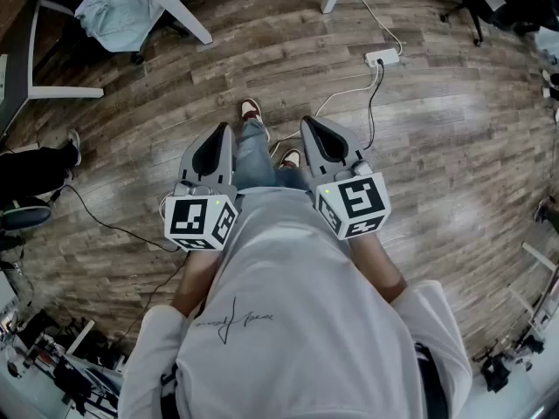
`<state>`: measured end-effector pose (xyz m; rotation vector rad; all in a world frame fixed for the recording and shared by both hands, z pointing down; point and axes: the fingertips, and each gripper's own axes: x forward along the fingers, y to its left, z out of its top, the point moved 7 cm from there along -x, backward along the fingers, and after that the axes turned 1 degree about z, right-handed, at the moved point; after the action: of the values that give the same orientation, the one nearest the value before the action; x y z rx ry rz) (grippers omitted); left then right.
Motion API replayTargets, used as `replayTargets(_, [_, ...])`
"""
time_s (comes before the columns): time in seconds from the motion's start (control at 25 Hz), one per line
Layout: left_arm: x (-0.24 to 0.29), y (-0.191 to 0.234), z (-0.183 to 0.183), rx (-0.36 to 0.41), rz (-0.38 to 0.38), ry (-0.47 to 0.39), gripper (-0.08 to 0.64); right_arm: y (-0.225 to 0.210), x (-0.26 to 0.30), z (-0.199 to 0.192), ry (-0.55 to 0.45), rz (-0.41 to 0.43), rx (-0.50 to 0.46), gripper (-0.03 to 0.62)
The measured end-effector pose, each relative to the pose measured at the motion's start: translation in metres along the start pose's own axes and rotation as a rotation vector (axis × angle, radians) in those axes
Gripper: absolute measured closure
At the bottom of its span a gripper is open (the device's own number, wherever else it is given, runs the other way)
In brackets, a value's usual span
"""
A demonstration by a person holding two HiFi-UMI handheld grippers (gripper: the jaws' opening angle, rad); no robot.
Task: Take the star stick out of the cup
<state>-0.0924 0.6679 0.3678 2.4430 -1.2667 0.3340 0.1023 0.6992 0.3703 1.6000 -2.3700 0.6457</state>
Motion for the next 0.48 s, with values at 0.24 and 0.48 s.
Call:
replayTargets(0.24, [0.032,0.021,0.014,-0.003,-0.009,0.013,0.555,-0.011,0.034,0.014,0.020,-0.002,0.013,0.584])
replayTargets(0.48, [0.066,0.050,0.035,-0.012,-0.005,0.017,0.557,-0.021,0.076,0.039,0.028,0.005,0.053,0.584])
